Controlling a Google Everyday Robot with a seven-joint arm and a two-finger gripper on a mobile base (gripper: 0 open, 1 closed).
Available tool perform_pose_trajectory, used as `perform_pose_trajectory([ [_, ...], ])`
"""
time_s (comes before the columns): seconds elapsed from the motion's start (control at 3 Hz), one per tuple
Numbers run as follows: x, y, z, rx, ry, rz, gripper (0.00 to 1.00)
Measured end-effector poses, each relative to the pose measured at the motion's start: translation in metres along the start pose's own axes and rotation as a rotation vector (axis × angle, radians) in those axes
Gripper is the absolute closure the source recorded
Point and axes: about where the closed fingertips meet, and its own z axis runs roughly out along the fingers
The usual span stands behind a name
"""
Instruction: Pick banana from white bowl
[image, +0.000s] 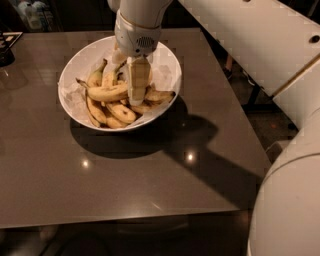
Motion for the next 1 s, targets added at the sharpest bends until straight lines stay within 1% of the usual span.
perform_pose_trajectory([
  [0.33,0.004,0.001,0.014,-0.031,-0.003,0.006,0.22],
  [0.67,0.011,0.002,0.026,-0.054,-0.005,0.017,0.29],
  [1.0,0.020,0.005,0.030,-0.050,0.014,0.037,0.47],
])
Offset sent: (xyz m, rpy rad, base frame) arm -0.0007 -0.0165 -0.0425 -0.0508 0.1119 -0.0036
